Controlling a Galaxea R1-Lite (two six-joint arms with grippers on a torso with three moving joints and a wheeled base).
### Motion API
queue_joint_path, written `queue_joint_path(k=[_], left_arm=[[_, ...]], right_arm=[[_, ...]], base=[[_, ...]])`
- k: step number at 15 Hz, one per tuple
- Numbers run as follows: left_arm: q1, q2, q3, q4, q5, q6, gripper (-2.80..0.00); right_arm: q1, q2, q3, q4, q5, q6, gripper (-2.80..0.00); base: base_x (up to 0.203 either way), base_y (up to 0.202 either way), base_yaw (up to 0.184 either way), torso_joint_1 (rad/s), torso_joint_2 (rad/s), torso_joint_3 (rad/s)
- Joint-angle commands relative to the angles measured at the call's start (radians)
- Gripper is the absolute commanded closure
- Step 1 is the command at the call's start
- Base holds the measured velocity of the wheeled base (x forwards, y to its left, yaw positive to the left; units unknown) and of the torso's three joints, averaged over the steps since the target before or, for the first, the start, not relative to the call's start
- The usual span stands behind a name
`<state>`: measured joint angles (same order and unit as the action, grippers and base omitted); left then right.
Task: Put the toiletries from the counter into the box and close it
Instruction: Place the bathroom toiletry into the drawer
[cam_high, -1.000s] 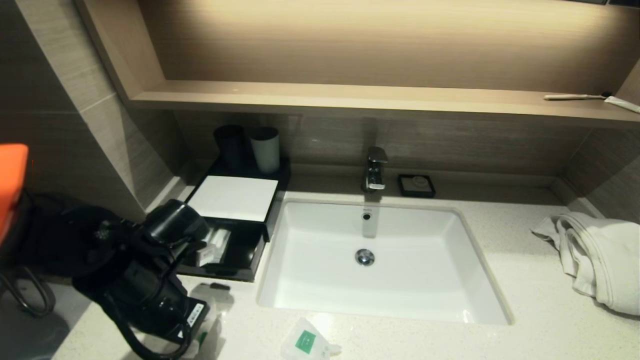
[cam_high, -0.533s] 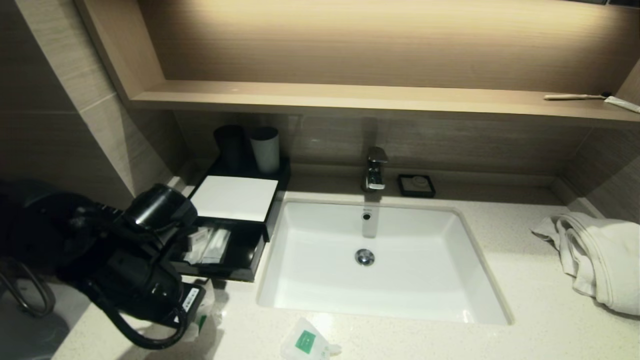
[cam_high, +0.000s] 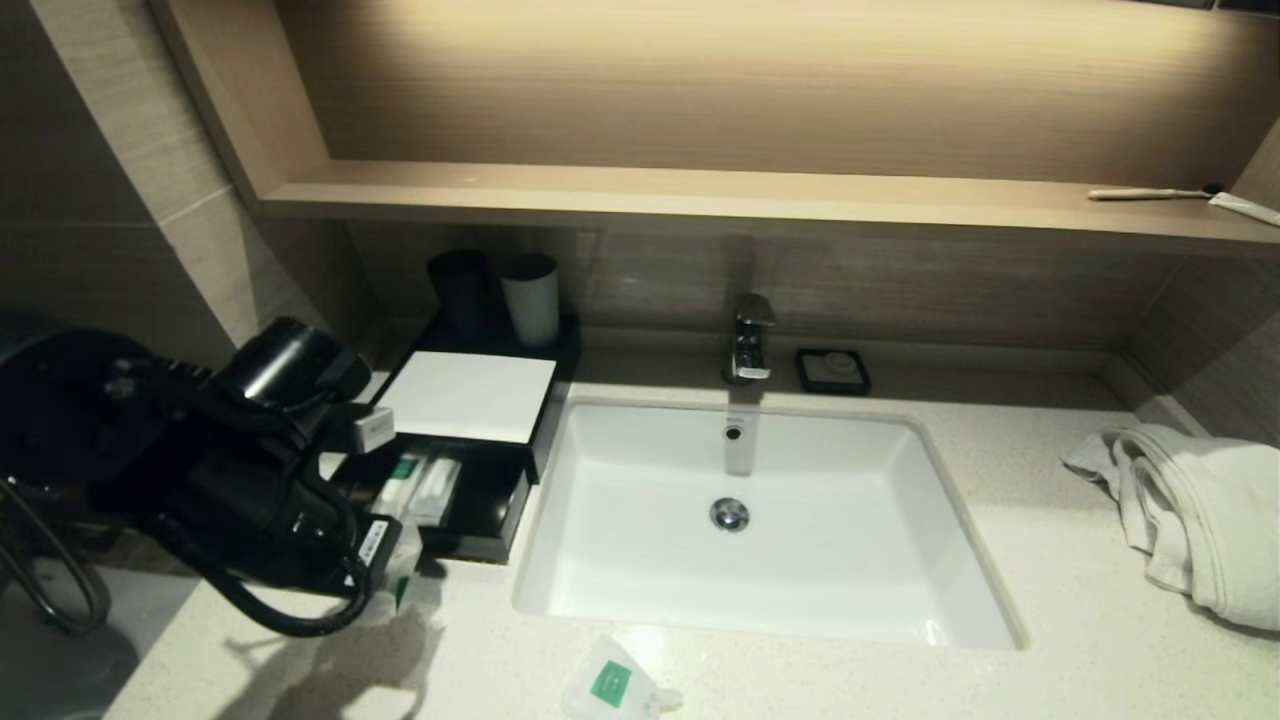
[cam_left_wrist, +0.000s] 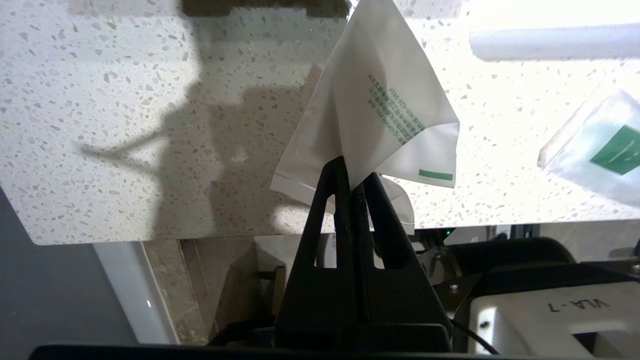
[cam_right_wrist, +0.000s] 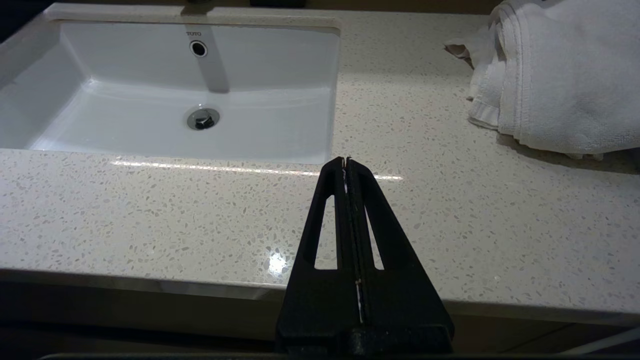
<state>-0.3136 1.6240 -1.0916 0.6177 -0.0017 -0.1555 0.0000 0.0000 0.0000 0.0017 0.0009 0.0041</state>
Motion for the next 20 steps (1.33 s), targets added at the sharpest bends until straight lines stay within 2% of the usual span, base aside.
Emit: queue_joint_path(k=[1,4,9,12,16,20], left_arm=[[0.007,-0.012,-0.031,0.012,0.000,-0.020,0.00],[0.030,-0.018,-0.055,0.018,0.000,-0.062,0.00],[0.042,-0.018,-0.071,0.026,0.000,-0.092,0.00],[0.044,-0.004,-0.129,0.064,0.001,-0.125,0.00],[0.059,0.068,-0.264,0.107,0.055,-0.179,0.00],[0.071,0.164,-0.383,0.137,0.062,-0.235,0.00]], right_arm=[[0.000,0.000,0.000,0.000,0.001,0.000,0.00],[0.000,0.000,0.000,0.000,0.001,0.000,0.00],[0.000,0.000,0.000,0.000,0.001,0.000,0.00],[0.000,0.000,0.000,0.000,0.001,0.000,0.00],[0.000,0.000,0.000,0.000,0.001,0.000,0.00],[0.000,0.000,0.000,0.000,0.001,0.000,0.00]], base=[[0.000,0.000,0.000,0.000,0.00,0.000],[0.000,0.000,0.000,0.000,0.00,0.000],[0.000,0.000,0.000,0.000,0.00,0.000],[0.000,0.000,0.000,0.000,0.00,0.000],[0.000,0.000,0.000,0.000,0.00,0.000],[0.000,0.000,0.000,0.000,0.00,0.000]])
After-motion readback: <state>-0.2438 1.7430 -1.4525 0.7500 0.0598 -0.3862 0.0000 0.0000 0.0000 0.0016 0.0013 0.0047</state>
